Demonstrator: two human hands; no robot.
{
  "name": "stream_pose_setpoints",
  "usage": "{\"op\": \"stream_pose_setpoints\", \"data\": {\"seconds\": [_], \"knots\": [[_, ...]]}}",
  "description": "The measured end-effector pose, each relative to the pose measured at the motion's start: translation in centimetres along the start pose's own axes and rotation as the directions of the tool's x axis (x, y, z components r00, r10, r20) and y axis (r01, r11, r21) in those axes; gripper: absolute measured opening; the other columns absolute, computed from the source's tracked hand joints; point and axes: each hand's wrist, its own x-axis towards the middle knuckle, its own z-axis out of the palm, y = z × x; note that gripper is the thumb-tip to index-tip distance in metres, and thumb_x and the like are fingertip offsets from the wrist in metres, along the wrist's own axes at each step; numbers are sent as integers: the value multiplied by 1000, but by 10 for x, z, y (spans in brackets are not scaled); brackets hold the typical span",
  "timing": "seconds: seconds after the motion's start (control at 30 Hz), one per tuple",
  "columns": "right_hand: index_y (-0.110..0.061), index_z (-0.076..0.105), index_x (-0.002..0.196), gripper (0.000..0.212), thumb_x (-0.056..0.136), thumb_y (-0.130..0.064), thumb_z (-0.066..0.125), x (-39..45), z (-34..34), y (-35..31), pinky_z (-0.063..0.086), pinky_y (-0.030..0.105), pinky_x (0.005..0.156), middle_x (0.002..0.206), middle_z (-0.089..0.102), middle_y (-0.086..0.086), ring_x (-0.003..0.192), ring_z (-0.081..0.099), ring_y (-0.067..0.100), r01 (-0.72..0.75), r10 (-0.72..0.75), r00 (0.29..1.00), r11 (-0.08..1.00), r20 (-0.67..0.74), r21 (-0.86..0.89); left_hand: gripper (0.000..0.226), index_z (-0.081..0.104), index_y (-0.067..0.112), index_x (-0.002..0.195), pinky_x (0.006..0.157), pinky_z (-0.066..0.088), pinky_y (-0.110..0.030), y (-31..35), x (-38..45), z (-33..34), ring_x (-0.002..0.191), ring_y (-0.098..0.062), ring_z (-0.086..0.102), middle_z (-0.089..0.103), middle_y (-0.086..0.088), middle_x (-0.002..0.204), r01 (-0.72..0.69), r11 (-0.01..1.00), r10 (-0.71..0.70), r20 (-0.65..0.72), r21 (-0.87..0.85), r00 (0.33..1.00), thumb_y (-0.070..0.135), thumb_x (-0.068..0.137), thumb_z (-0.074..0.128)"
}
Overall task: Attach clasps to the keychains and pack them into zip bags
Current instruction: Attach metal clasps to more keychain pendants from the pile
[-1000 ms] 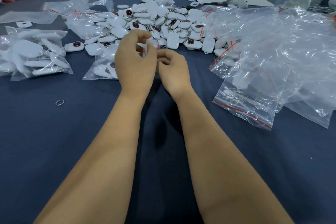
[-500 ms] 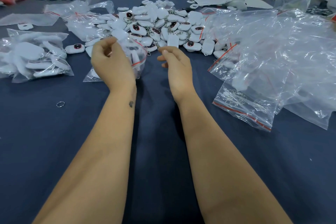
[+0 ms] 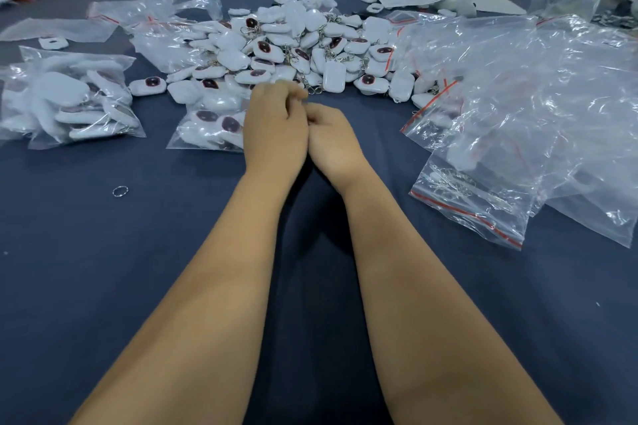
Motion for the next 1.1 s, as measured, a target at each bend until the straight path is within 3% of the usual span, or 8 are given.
{"op": "stream_pose_setpoints", "data": {"seconds": [0.07,0.23,0.37,0.57,0.7,0.8,0.9,1.1], "knots": [[-22,71,88,29,90,-10,46,0,-3,2,50,48,90,80,71,-1,84,62,23,-21,21,1000,999,-14,-25,22,61,21,103,70,33,-14,-7,0,2,92,-8,46,54,-4,116,69,996,-72,46,47,996,9,96,44],[-22,69,101,40,79,1,42,2,2,-4,46,45,99,96,73,-7,101,65,19,-46,44,997,999,-59,-28,27,60,17,109,72,33,-30,-11,1,-3,105,-25,50,49,-9,119,149,958,-143,-43,245,989,7,88,46],[-27,56,130,54,81,-5,47,15,9,-6,28,31,90,126,61,-3,120,46,23,32,-78,992,919,-101,-393,37,63,11,107,78,39,-23,-17,8,-12,102,-24,50,41,-5,111,160,984,-142,-213,72,967,-5,79,45],[-27,14,156,70,95,-15,47,57,36,-12,9,46,117,163,6,12,148,7,32,132,-182,983,770,-16,-625,37,54,24,86,73,39,-11,-9,17,-19,81,-12,44,39,9,93,208,928,-328,-416,-308,848,-8,76,40],[-35,8,156,69,99,-40,46,82,51,-17,6,59,115,164,-12,12,150,-5,33,279,-339,940,708,35,-649,36,49,27,65,54,36,-11,-11,19,-21,58,-2,44,49,8,67,251,863,-438,-402,-438,804,-6,75,39],[-47,8,153,72,94,-62,45,99,54,-18,6,76,105,161,-23,9,149,-16,33,224,-230,970,721,78,-656,33,48,25,61,43,32,-12,-14,21,-20,54,-9,43,46,9,58,334,842,-496,-363,-424,789,-4,74,39],[-51,24,148,63,91,-66,46,107,49,-16,8,78,106,165,-9,6,150,-11,31,135,-74,990,711,118,-690,30,48,24,60,45,34,-13,-15,21,-20,57,-11,45,48,10,58,361,841,-503,-338,-402,795,-2,74,40],[-52,41,139,52,89,-57,51,79,16,-4,10,69,110,158,23,-2,146,21,26,92,-110,994,720,18,-688,24,47,21,60,52,36,-26,-20,23,-23,59,-14,43,47,8,59,370,866,-467,-281,-335,838,1,72,41]]}}
